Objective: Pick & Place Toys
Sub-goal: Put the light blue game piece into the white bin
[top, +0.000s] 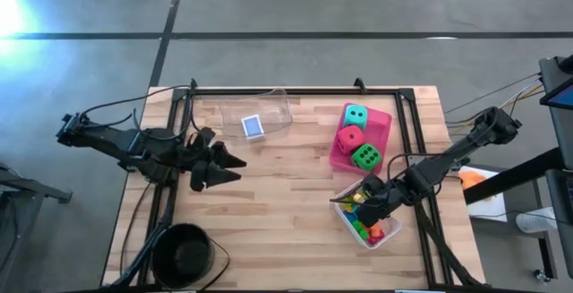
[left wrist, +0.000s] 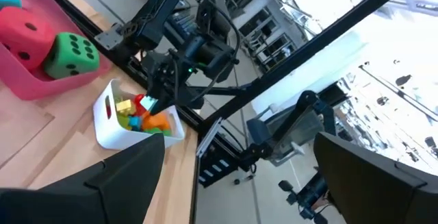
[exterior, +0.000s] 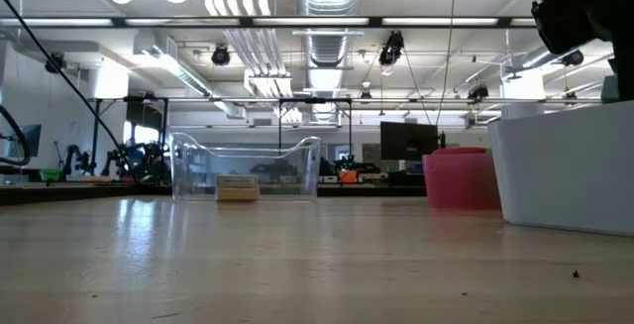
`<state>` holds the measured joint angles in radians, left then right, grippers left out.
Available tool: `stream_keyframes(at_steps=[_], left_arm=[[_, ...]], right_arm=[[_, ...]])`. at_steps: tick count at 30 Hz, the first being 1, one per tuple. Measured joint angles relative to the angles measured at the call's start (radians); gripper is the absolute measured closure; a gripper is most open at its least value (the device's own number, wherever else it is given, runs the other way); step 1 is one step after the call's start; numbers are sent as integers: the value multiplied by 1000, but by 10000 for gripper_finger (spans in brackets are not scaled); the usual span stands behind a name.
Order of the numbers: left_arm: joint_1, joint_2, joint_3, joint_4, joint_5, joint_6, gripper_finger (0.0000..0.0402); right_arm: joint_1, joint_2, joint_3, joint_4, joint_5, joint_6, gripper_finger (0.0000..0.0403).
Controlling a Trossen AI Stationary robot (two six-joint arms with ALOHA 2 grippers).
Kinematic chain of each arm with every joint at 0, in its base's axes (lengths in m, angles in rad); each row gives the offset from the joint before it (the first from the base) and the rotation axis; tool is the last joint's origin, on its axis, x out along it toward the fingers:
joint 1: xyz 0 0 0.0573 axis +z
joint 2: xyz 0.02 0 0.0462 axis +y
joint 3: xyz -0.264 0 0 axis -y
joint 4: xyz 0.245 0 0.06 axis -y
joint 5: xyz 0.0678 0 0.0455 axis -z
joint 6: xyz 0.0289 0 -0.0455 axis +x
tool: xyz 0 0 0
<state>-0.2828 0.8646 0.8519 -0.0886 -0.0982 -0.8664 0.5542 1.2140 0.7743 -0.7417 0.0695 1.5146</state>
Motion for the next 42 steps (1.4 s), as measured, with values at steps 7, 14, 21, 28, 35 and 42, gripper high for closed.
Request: stream_keyframes(at_steps=[7, 14, 21, 28, 35, 42], left_arm=[[0, 0, -7, -10, 0, 18, 22], [0, 0, -7, -13, 0, 26, 22], [0, 0, -7, -14, 1, 29, 22], [0, 0, -7, -16, 1, 29, 22], [0, 1, -7, -16, 1, 14, 22], [0, 1, -7, -16, 1, -5, 22]], right_arm=[[0, 2, -3, 1, 0, -11, 270], [13, 83, 1, 36, -26, -26, 270], [17, 134, 18, 38, -40, -33, 270], [17, 135, 19, 38, -41, -26, 245], [17, 133, 20, 43, -54, -29, 228], [17, 120, 20, 43, -55, -26, 214]])
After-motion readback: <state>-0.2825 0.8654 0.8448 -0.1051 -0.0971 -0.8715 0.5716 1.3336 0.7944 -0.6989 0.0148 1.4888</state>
